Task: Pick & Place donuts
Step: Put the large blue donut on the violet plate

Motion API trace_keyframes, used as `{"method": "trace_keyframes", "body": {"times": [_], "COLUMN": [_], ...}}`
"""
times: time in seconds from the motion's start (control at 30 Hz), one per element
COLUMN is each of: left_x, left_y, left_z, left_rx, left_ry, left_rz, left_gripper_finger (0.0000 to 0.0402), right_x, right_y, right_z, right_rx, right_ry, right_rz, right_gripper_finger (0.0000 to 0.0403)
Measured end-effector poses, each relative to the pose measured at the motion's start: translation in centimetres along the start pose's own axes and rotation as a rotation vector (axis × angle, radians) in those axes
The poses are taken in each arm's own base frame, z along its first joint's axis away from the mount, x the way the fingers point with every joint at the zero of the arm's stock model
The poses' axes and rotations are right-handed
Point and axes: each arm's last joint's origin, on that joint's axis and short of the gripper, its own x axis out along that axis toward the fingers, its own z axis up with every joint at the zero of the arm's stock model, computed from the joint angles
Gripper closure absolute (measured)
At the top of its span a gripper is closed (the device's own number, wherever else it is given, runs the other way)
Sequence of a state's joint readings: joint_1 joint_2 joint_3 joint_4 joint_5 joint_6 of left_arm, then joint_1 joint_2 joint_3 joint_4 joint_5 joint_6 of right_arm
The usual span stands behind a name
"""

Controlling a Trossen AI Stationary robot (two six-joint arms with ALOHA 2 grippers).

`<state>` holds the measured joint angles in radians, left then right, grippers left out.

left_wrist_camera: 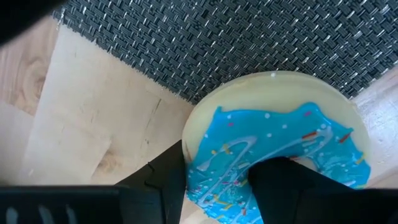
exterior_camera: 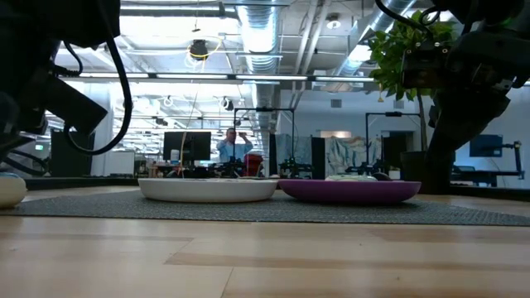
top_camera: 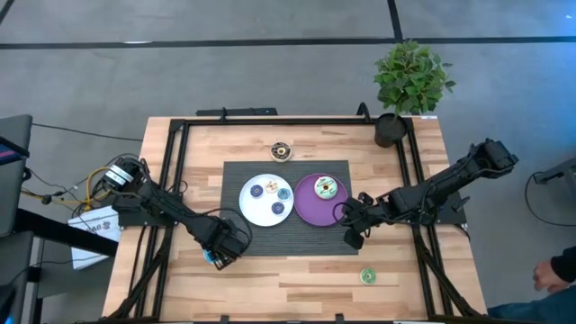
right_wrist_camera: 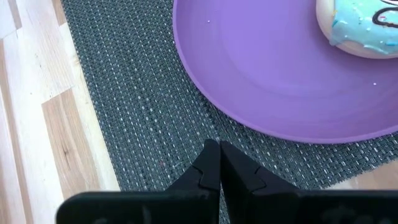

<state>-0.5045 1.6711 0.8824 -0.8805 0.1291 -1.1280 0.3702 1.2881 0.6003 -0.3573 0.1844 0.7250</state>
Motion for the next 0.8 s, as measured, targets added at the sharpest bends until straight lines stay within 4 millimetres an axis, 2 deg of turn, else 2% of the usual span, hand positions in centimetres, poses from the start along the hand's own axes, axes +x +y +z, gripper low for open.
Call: {"method": "trace_keyframes", "body": {"times": [0.53,0.8], "left_x": [-2.2,-4.7], "left_y": [-1.8,-2.8], "left_z": [0.6,2.2], "left_rx": [0.046,0.037], "left_ry": [-0.051,-0.112], "left_rz": [-0.077,-0.152], "left_gripper_finger": [0.0251,0.0251], "right_x": [0.0,0.0], "right_y": [0.0,0.1], "right_z": [0.0,-0.1], "right_rx": [0.0,-0.005], "right_ry": [0.0,0.007], "right_rz": [0.0,0.009], "right_gripper_finger": [0.0402,0.0402]}}
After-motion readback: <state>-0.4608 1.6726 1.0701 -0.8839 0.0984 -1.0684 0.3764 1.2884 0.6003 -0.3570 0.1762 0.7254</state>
